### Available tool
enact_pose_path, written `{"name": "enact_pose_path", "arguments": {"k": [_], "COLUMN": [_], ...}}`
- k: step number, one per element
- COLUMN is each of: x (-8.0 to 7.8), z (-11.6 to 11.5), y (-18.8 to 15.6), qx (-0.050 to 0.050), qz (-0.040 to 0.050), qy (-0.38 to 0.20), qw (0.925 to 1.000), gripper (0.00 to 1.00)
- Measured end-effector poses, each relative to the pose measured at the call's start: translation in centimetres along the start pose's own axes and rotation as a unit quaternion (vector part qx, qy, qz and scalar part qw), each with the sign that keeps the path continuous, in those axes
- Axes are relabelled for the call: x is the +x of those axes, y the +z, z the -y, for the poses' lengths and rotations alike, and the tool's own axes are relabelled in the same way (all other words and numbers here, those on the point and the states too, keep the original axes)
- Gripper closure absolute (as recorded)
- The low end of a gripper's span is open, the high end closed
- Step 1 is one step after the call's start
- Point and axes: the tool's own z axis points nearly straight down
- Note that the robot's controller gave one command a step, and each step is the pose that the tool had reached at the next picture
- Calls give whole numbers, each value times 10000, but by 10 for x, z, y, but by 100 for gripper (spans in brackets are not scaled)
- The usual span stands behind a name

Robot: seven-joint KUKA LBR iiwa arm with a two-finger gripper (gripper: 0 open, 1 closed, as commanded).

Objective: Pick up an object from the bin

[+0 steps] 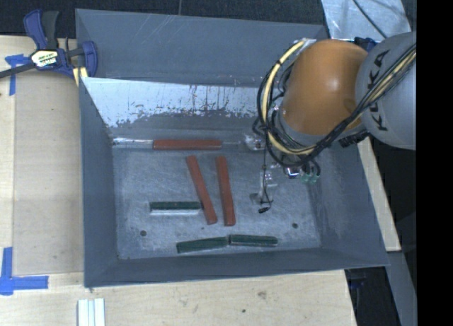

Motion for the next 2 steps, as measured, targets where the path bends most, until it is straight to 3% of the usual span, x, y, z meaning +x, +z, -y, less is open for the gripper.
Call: {"name": "enact_pose_path", "arguments": {"k": [1, 2], "x": [43, -7], "z": [-105, -138], "y": [90, 110], "qx": [-30, -21], "qz": [-97, -39], "qy": [-447, -852], "qw": [9990, 9964], "gripper": [0, 0]}}
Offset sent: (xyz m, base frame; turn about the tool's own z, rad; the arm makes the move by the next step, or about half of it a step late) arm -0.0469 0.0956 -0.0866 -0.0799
